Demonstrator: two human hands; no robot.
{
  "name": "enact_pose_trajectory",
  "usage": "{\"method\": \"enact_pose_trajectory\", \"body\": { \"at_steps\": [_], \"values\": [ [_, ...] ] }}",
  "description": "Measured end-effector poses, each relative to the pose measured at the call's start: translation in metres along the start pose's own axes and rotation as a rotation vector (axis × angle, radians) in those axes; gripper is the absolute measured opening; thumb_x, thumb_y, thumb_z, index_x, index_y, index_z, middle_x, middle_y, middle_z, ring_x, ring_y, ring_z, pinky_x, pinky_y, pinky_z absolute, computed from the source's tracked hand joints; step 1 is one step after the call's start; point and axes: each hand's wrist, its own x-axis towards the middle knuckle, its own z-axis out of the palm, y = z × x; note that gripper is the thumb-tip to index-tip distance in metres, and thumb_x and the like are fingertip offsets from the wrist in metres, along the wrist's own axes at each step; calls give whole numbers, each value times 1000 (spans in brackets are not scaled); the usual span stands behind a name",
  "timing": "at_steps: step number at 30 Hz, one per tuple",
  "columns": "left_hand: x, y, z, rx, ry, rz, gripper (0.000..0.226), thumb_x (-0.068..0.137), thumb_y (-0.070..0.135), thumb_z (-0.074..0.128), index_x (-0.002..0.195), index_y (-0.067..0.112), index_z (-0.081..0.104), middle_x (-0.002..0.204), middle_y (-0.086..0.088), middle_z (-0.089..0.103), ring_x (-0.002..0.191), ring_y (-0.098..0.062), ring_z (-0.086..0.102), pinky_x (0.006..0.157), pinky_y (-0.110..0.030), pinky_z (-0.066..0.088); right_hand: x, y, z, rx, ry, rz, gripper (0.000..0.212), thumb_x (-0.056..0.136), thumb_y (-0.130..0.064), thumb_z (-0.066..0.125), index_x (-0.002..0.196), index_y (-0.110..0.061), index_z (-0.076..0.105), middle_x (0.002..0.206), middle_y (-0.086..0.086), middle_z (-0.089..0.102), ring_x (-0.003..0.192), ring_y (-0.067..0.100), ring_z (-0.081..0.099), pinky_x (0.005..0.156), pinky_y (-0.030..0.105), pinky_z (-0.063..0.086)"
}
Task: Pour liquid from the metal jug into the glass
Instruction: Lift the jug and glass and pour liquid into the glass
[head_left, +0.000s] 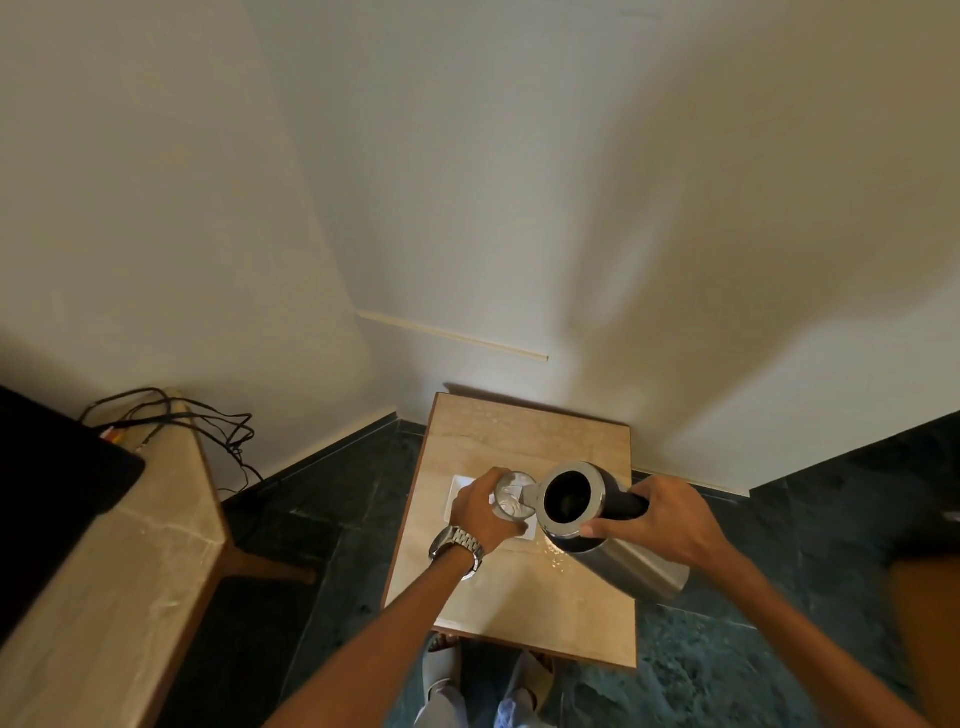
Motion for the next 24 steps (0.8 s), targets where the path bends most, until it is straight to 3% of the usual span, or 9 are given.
{"method": "enact_pose_trajectory", "body": {
  "at_steps": [3, 7, 11, 17, 24],
  "values": [
    [-3, 1, 2, -2, -2, 3, 74, 65, 25, 92, 131, 27, 59, 122, -1, 71, 100, -14, 61, 81, -22, 50, 0, 3, -1, -14, 4, -20, 80, 37, -100, 60, 50, -22, 61, 37, -9, 55, 33, 2, 49, 41, 14, 35],
    [-4, 2, 5, -10, 0, -5, 73, 65, 25, 93, 130, 25, 60, 123, -2, 72, 110, -24, 68, 88, -28, 56, -1, 8, 0, -32, -8, -33, 85, 38, -101, 60, 54, -18, 65, 42, -3, 60, 36, 5, 50, 44, 20, 41],
    [-6, 2, 6, 4, -13, 4, 73, 66, 28, 93, 130, 24, 59, 124, -3, 72, 112, -26, 68, 96, -38, 59, 0, 8, 0, -48, -33, -28, 87, 37, -103, 57, 55, -18, 65, 41, -4, 58, 36, 5, 49, 44, 19, 40],
    [-8, 3, 8, 17, -23, 4, 73, 66, 29, 93, 130, 23, 59, 124, -3, 72, 113, -26, 67, 99, -41, 58, 0, 6, -1, -70, -76, -18, 83, 38, -99, 56, 61, -20, 67, 50, -3, 66, 42, 8, 57, 47, 19, 46],
    [-10, 4, 10, 18, -35, -3, 74, 67, 28, 93, 131, 21, 58, 124, -5, 72, 113, -28, 67, 99, -43, 58, 3, 2, -3, -152, -98, -10, 72, 51, -87, 72, 66, -17, 69, 56, 1, 70, 47, 12, 59, 50, 23, 47]
  ]
}}
